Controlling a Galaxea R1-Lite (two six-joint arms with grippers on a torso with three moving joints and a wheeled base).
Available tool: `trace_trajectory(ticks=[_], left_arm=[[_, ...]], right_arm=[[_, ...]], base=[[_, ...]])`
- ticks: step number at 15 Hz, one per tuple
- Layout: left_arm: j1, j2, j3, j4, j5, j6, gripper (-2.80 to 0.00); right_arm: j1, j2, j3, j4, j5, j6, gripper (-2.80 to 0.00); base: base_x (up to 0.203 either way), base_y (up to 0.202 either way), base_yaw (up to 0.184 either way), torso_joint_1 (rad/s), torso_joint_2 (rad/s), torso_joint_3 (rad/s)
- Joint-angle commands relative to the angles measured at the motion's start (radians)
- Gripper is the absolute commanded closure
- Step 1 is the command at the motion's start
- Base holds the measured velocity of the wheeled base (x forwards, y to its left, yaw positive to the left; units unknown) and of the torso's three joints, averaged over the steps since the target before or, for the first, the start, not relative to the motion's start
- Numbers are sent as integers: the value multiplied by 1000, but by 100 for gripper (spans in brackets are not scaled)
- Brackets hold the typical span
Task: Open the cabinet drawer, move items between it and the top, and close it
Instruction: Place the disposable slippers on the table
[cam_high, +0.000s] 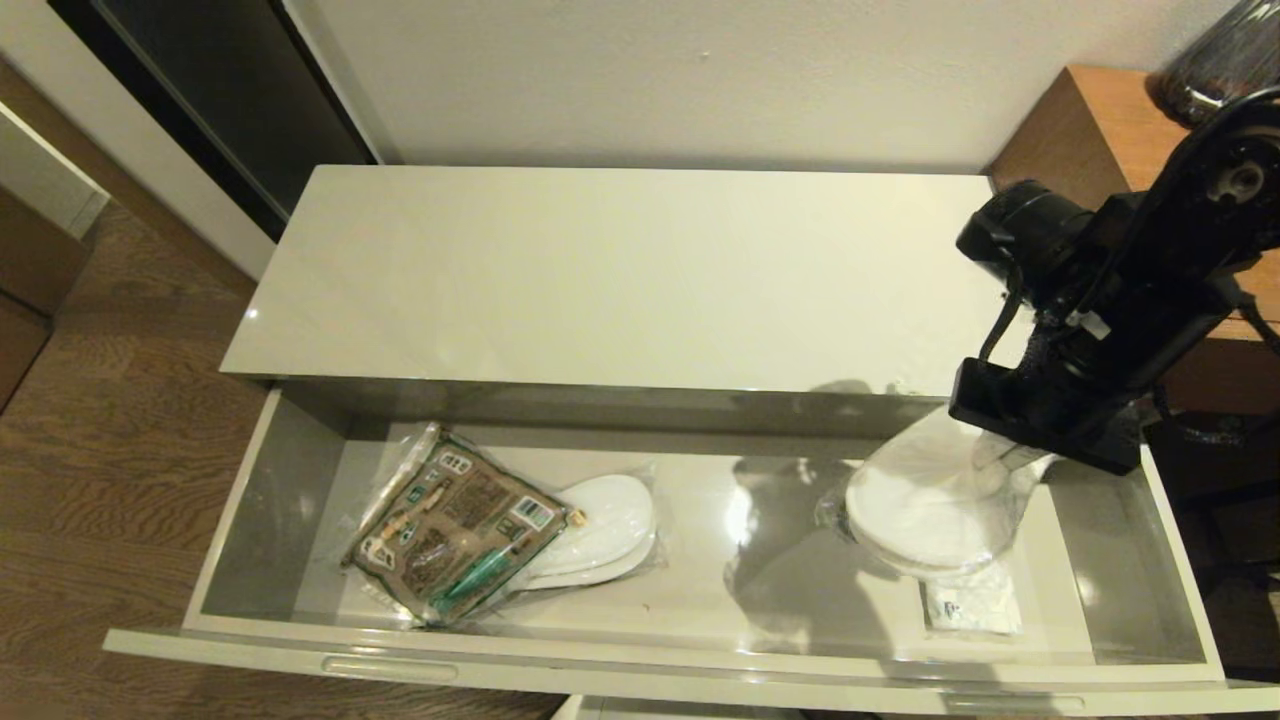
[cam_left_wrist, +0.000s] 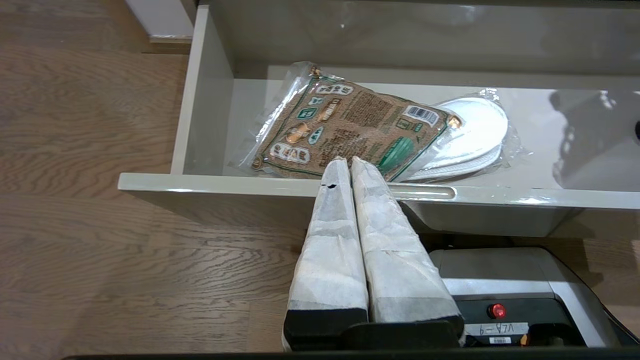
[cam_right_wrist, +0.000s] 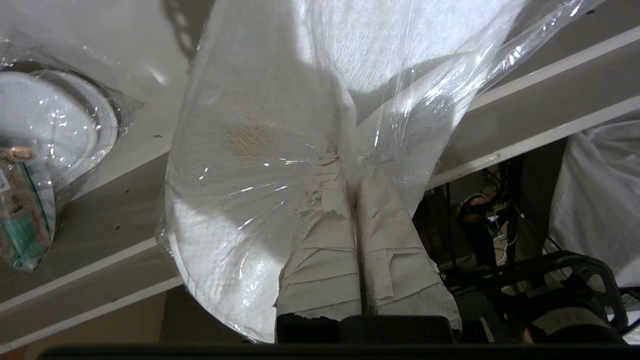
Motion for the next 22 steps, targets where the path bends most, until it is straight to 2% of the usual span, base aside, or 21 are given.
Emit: trace_trajectory(ticks=[1, 4, 7, 8, 10, 11, 12, 13, 15, 16, 22], left_arm=[[0, 2, 0, 0, 0, 0, 0], [1, 2, 0, 0, 0, 0, 0], [-1, 2, 0, 0, 0, 1, 0], [1, 2, 0, 0, 0, 0, 0], [1, 2, 0, 0, 0, 0, 0], [-1, 2, 0, 0, 0, 0, 0], [1, 2, 0, 0, 0, 0, 0], [1, 2, 0, 0, 0, 0, 0], [1, 2, 0, 0, 0, 0, 0], [1, 2, 0, 0, 0, 0, 0], [0, 2, 0, 0, 0, 0, 0]], right_arm=[[6, -15, -54, 44, -1, 4, 0], [6, 42, -204, 103, -8, -7, 0], [-6, 97, -220, 15, -65, -146, 0], [-15, 109, -220, -11, -93, -168, 0], [-49, 165, -219, -140, -233, -285, 0], [-60, 176, -219, -191, -275, -353, 0], [-67, 185, -218, -214, -298, -387, 0], [-68, 189, -219, -219, -310, -392, 0], [-68, 198, -219, -225, -383, -394, 0], [-68, 198, -219, -227, -388, -396, 0], [-86, 155, -219, -466, -540, -578, 0]], base=[[0, 0, 0, 0, 0, 0], [0, 0, 0, 0, 0, 0], [0, 0, 0, 0, 0, 0], [0, 0, 0, 0, 0, 0], [0, 0, 0, 0, 0, 0], [0, 0, 0, 0, 0, 0], [0, 0, 0, 0, 0, 0], [0, 0, 0, 0, 0, 0], [0, 0, 0, 0, 0, 0], [0, 0, 0, 0, 0, 0], [0, 0, 0, 0, 0, 0]])
